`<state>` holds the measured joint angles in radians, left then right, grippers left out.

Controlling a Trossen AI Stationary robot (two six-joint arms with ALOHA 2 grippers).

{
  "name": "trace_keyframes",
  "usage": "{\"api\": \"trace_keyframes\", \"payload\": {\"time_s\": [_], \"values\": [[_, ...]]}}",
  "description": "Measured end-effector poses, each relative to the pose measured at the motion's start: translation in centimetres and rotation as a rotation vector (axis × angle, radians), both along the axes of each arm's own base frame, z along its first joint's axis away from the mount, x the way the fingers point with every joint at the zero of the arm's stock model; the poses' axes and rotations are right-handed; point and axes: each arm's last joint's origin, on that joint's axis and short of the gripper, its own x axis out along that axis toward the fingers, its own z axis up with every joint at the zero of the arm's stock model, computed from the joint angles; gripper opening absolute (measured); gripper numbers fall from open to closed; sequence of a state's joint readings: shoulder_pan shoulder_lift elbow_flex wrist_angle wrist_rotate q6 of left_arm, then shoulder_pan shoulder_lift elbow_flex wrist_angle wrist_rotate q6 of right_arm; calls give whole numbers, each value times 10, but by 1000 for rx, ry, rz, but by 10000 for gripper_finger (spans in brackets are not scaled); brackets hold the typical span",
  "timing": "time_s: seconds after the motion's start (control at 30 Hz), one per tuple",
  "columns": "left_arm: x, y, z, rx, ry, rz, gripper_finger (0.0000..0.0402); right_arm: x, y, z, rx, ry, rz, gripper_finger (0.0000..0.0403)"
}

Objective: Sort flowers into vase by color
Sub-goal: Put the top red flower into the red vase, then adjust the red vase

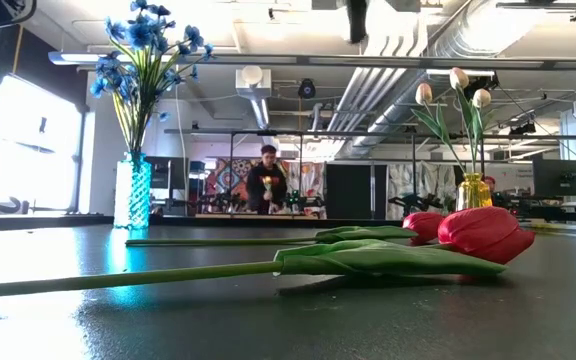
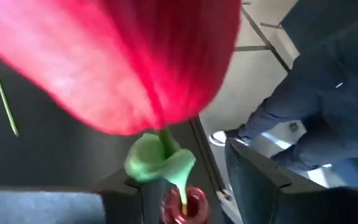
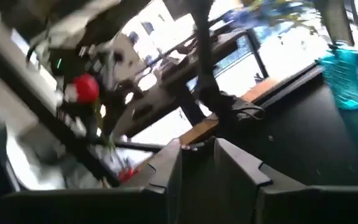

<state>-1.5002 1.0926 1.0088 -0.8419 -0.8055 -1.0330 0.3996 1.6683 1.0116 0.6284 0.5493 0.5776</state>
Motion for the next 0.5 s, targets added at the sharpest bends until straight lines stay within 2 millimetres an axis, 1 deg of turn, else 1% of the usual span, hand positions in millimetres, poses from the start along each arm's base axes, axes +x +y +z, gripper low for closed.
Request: {"api": "trace_keyframes", "payload": {"time_s": [0.13, 0.27, 0.37, 0.5], "values": [[-1, 0, -1, -73, 76, 29, 168, 30, 5, 1, -99, 65, 19, 109], [-1, -6, -5, -85, 118, 36, 194, 52, 1, -2, -110, 96, 31, 133], [-1, -12, -12, -48, 138, 23, 217, 61, 1, -3, -110, 114, 68, 152], [-1, -25, -26, 20, 157, 18, 245, 61, 3, -4, -107, 137, 83, 178]]}}
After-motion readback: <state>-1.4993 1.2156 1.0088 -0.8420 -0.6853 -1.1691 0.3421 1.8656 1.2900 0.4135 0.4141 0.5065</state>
